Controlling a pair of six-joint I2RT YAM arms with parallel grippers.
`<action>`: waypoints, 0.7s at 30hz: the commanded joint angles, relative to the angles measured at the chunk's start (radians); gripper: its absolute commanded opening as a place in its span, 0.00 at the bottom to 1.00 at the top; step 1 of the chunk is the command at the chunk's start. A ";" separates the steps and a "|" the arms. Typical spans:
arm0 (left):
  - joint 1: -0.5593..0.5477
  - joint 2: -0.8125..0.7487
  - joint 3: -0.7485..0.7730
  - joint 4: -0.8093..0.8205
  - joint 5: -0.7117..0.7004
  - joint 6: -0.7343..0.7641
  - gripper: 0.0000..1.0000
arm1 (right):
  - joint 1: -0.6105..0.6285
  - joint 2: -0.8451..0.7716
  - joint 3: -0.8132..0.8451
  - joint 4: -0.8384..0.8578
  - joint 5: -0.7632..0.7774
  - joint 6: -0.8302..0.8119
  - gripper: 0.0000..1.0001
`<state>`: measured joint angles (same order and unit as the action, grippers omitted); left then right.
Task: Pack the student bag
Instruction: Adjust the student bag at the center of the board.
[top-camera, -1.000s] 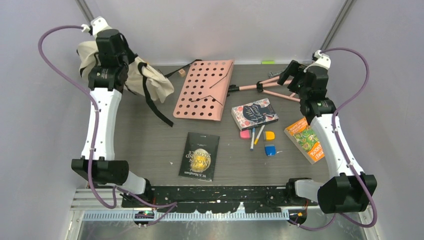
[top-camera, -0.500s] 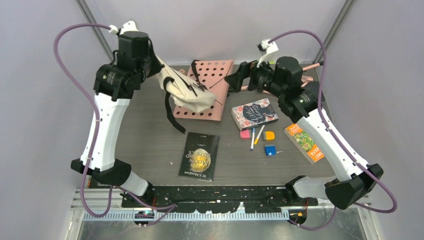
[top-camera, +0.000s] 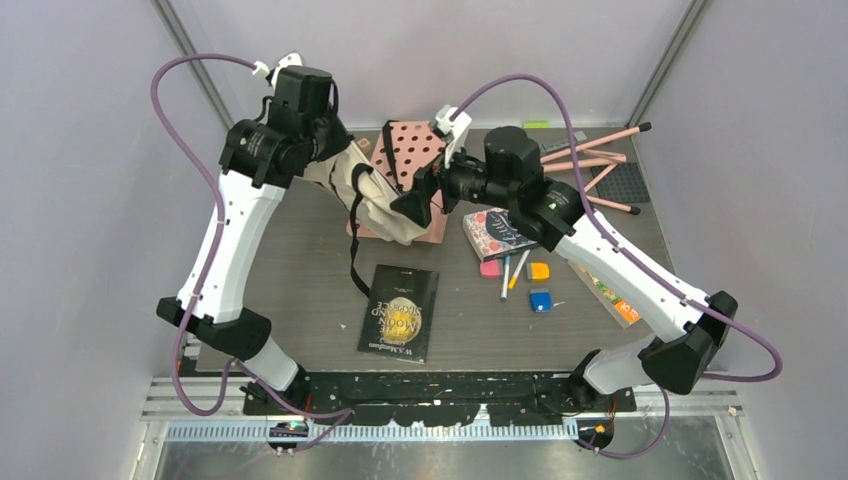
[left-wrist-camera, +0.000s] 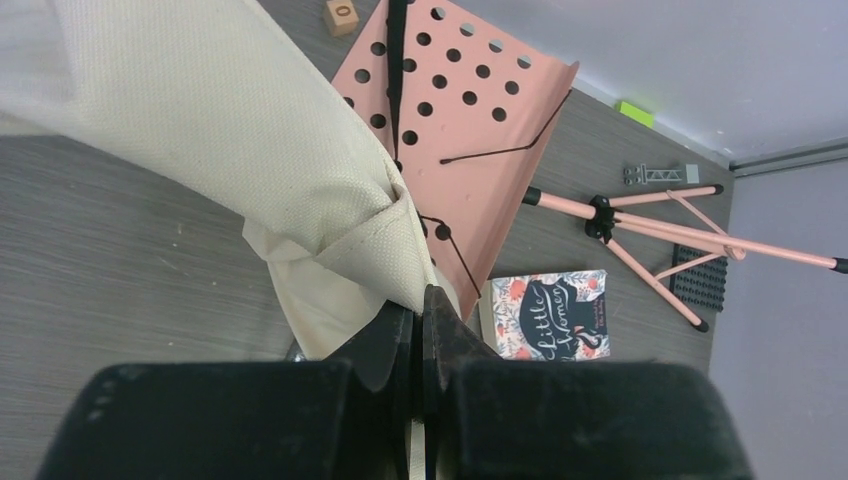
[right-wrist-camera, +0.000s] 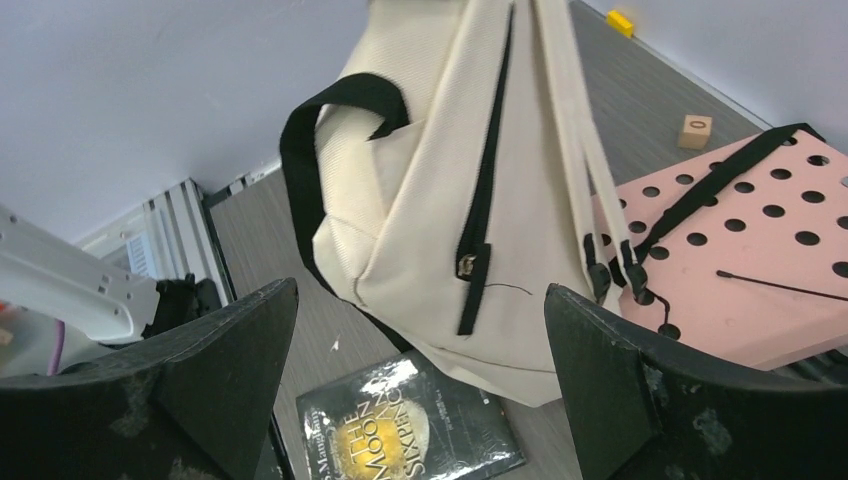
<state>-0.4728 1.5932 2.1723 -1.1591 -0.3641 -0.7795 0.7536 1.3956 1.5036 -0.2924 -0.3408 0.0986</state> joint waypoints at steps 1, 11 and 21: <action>-0.013 0.011 0.043 0.096 0.069 -0.047 0.00 | 0.049 -0.003 0.021 -0.005 0.070 -0.088 1.00; -0.013 0.032 0.059 0.127 0.095 -0.076 0.00 | 0.151 0.056 -0.021 -0.036 0.319 -0.314 1.00; -0.013 0.031 0.055 0.133 0.109 -0.096 0.00 | 0.185 0.148 -0.021 -0.031 0.442 -0.364 1.00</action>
<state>-0.4732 1.6382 2.1876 -1.1095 -0.3042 -0.8383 0.9207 1.5414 1.4860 -0.3538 0.0105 -0.2176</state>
